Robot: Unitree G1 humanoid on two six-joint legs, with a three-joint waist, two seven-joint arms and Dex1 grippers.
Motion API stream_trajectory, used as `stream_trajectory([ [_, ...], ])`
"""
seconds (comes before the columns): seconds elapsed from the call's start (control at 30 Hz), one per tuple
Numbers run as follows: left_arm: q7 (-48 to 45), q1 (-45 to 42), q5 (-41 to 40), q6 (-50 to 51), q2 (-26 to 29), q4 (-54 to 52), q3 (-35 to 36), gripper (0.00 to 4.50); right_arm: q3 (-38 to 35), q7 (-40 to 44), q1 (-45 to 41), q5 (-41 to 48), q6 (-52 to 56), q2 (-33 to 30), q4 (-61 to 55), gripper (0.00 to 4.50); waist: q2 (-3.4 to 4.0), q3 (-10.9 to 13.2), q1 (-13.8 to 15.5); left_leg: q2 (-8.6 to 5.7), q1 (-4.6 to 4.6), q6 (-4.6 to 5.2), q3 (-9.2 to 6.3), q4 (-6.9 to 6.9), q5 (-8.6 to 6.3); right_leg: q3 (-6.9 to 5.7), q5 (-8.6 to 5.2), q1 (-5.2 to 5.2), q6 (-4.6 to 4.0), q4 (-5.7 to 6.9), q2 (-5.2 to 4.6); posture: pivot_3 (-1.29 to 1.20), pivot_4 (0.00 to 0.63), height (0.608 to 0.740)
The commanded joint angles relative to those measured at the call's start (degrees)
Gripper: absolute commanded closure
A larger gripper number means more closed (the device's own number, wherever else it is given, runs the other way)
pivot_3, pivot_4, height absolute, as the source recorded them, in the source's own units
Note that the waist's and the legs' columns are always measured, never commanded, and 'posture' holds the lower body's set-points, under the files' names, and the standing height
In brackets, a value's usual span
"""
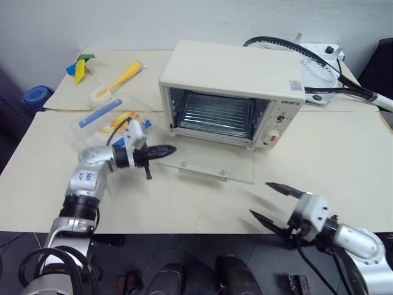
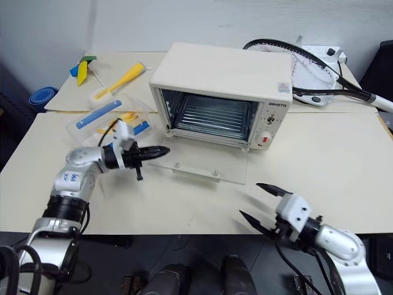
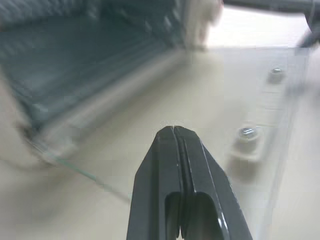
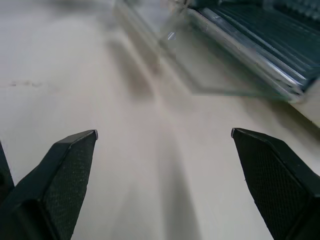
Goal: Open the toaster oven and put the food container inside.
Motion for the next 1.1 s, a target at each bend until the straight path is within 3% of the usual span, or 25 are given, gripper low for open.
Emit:
stream_trajectory([
  [0.03, 3.7, 3.1, 1.8, -7.0, -0.4, -3.0, 2.2, 4.49, -2.9, 0.5, 0.1, 4.8, -1.8, 0.6, -3.6, 0.0, -0.01, 0.0, 0.0, 0.02, 0.0, -0.02, 0.0, -0.01, 0.01, 0.0, 0.0, 0.0, 0.0, -0.01, 0.01, 0.0, 0.15, 0.74],
  [0.17, 6.5, 9.2, -2.8, -8.2, -1.5, -7.1, 8.2, 4.49, 0.0, -1.9, -5.1, 6.7, 0.0, 3.4, -4.3, 0.0, -0.02, 0.0, 0.0, 0.03, 0.03, -0.02, -0.01, -0.04, 0.01, 0.0, 0.0, 0.0, 0.0, 0.0, 0.0, 0.0, 0.15, 0.74],
  [0.27, 10.1, 16.1, -8.2, -1.9, 0.2, -15.2, 14.8, 3.88, 2.5, -1.8, -11.0, 10.8, 2.0, 5.9, -4.2, 0.0, -0.02, 0.0, -0.5, 0.04, 0.01, -0.02, -0.02, -0.05, 0.01, 0.01, 0.0, -0.03, 0.0, 0.01, -0.01, 0.0, 0.15, 0.74],
  [0.43, 20.9, 33.8, -17.2, 8.5, 1.6, -29.1, 33.0, 2.4, 6.0, -0.3, -19.1, 7.6, -2.7, 8.9, 0.1, 0.0, -0.02, 0.0, -1.3, 0.08, 0.05, 0.0, 0.0, -0.16, -0.02, 0.04, 0.0, -0.04, 0.0, -0.03, 0.01, 0.0, 0.15, 0.74],
  [0.63, 31.6, 49.2, -21.1, 13.6, -1.9, -32.6, 48.0, 0.53, 8.3, 3.3, -24.5, 6.7, -7.1, 10.4, 5.5, 0.0, -0.03, 0.0, 0.1, 0.03, 0.05, 0.08, -0.04, -0.09, -0.06, 0.0, 0.0, 0.08, 0.0, -0.15, -0.03, 0.0, 0.15, 0.74],
  [0.7, 37.4, 48.6, -20.9, 18.4, -1.1, -34.6, 48.0, 0.04, 8.6, 4.7, -25.4, 6.3, -8.1, 9.9, 6.7, 0.0, -0.08, 0.0, 1.1, 0.01, 0.05, 0.11, -0.06, -0.04, -0.07, -0.02, 0.0, 0.15, 0.0, -0.2, -0.04, 0.0, 0.15, 0.74],
  [0.9, 48.0, 34.6, -26.2, 31.9, 4.1, -36.6, 44.7, 0.04, 7.9, 8.0, -29.4, 6.1, -9.1, 8.1, 12.2, 0.0, -0.14, -0.1, 2.5, -0.03, 0.04, 0.12, -0.19, 0.04, -0.05, -0.06, 0.17, 0.24, -0.02, -0.24, -0.05, 0.0, 0.15, 0.74],
  [1.1, 60.5, 12.7, -24.6, 50.9, 10.4, -24.2, 37.7, 0.04, 8.1, 9.4, -30.2, 6.2, -9.1, 7.4, 13.4, 0.0, -0.13, 0.0, 0.4, 0.0, 0.01, 0.1, -0.09, -0.1, -0.06, -0.03, 0.18, 0.02, -0.02, -0.18, 0.01, 0.0, 0.15, 0.74],
])
